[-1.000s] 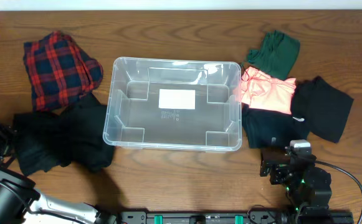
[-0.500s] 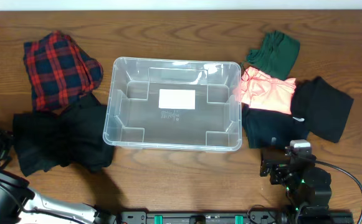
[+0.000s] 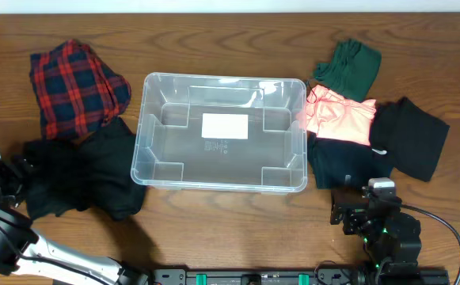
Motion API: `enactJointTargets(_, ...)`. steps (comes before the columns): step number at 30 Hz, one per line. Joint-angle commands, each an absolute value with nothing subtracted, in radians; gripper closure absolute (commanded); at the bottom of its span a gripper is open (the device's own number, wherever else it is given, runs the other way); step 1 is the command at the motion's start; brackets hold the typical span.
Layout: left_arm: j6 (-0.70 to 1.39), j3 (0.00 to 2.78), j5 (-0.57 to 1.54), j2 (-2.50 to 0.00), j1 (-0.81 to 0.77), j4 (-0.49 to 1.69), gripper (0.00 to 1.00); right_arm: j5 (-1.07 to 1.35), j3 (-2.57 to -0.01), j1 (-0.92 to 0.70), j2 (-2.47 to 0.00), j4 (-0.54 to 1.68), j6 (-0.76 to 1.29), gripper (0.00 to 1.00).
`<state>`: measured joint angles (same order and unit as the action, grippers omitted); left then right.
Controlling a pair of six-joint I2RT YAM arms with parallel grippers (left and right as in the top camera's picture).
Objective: Pack container
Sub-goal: 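Lift the black garment with the left gripper toward the container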
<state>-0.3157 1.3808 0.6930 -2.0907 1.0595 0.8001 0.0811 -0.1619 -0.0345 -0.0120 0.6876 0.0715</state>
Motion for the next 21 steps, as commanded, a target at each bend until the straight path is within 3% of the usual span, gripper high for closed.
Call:
enactJointTargets(1,-0.344,1.369,0.722,-2.144,1.044,0.804,0.39,0.079,-0.160,-0.027,-0.006,0.696,0.081,0.01)
enactJointTargets(6,-0.343,1.370,0.828,-2.139,1.044,0.830,0.90,0.079,-0.160,-0.027,-0.006,0.696,0.081,0.01)
enactJointTargets(7,-0.339,1.370,0.829,-2.136,1.044,0.841,0.94,0.079,-0.160,-0.027,-0.006,0.696,0.081,0.01)
enactJointTargets(14,-0.229,1.373,0.907,-2.032,1.045,0.897,0.94,0.079,-0.160,-0.027,-0.006,0.696,0.081,0.01)
enactJointTargets(21,-0.085,1.399,0.926,-1.666,1.040,0.899,0.94,0.079,-0.160,-0.027,-0.006,0.696,0.081,0.01)
